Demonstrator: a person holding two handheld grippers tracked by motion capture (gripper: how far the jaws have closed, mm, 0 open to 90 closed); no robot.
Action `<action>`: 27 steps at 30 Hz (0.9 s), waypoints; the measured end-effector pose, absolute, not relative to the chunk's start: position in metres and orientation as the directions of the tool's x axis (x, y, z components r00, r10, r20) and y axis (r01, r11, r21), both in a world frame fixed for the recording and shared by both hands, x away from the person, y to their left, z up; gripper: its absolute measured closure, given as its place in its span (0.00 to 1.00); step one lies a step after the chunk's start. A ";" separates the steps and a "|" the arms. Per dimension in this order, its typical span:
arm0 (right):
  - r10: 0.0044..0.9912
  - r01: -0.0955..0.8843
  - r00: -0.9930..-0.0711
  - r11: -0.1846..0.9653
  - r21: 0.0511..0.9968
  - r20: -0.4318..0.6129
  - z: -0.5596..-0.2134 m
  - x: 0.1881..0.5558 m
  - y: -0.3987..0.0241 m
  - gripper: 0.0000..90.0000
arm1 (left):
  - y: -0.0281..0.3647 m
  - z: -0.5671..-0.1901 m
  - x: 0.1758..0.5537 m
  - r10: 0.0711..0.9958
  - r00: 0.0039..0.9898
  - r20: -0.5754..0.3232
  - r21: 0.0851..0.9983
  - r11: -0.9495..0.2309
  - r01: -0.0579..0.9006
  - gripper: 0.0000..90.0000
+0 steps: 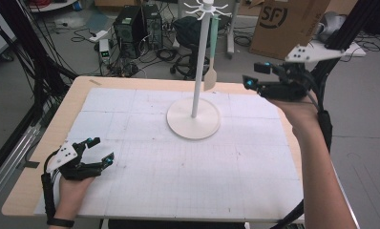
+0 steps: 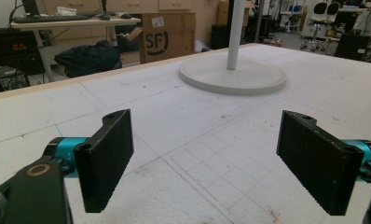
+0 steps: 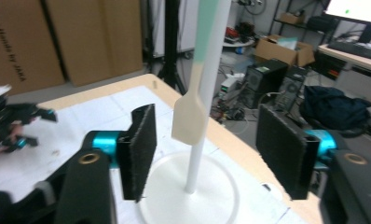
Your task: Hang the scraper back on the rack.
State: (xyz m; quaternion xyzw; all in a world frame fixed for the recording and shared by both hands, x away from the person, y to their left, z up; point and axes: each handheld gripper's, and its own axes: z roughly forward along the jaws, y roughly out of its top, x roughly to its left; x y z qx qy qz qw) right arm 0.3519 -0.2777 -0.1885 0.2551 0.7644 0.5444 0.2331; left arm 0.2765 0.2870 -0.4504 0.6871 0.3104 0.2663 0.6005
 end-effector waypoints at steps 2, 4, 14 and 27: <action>0.635 0.122 -0.768 0.267 0.956 -0.079 -0.204 0.344 -0.283 0.37 | 0.287 -0.450 0.277 0.747 0.665 -0.010 0.991 -0.084 0.108 0.21; 0.619 0.124 -0.783 0.247 0.961 -0.059 -0.220 0.337 -0.288 0.35 | 0.287 -0.450 0.276 0.748 0.664 -0.010 0.991 -0.083 0.108 0.21; 0.592 0.152 -0.806 0.200 0.968 0.005 -0.315 0.307 -0.307 0.29 | 0.287 -0.450 0.277 0.750 0.662 -0.012 0.991 -0.081 0.110 0.21; 0.607 0.217 -0.793 0.202 0.955 0.052 -0.386 0.293 -0.311 0.22 | 0.287 -0.450 0.277 0.751 0.660 -0.011 0.991 -0.083 0.110 0.21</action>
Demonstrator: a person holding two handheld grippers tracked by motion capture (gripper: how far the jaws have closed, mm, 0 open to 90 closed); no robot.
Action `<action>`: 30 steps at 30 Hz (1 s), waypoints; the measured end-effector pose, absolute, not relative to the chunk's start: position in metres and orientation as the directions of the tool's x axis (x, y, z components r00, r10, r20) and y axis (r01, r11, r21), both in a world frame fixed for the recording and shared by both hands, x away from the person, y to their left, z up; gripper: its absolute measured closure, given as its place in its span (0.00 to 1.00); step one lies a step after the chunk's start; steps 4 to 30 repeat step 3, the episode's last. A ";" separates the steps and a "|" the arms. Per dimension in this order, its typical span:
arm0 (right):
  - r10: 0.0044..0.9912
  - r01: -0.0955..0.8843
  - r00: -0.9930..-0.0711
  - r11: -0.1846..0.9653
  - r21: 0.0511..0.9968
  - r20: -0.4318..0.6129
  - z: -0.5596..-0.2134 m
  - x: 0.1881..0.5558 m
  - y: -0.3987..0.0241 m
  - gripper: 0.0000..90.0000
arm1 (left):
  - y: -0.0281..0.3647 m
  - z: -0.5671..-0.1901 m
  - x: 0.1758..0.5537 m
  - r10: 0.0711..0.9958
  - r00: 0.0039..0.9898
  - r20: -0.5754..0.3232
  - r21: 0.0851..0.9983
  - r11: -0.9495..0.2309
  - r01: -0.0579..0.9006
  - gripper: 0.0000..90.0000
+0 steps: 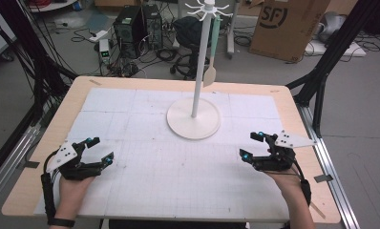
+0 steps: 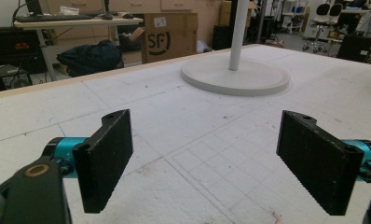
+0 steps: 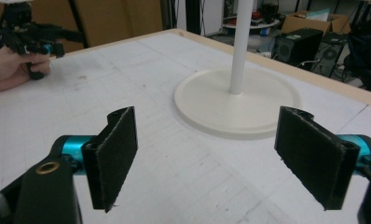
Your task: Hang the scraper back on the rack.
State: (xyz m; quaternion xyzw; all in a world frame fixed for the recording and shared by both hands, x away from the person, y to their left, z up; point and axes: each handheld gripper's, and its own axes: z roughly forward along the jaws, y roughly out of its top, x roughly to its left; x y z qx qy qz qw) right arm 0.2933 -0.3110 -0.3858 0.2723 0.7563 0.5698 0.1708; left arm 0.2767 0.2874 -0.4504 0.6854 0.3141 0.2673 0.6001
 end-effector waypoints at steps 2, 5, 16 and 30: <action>0.609 0.223 -0.791 0.202 0.954 0.056 -0.392 0.292 -0.310 0.21 | 0.287 -0.450 0.277 0.752 0.659 -0.010 0.990 -0.083 0.110 0.21; 0.612 0.226 -0.789 0.205 0.953 0.055 -0.395 0.292 -0.309 0.20 | 0.287 -0.450 0.277 0.751 0.660 -0.011 0.990 -0.082 0.110 0.21; 0.612 0.226 -0.789 0.205 0.953 0.055 -0.395 0.292 -0.309 0.20 | 0.287 -0.450 0.277 0.751 0.660 -0.011 0.990 -0.082 0.110 0.21; 0.612 0.226 -0.789 0.205 0.953 0.055 -0.395 0.292 -0.309 0.20 | 0.287 -0.450 0.277 0.751 0.660 -0.011 0.990 -0.082 0.110 0.21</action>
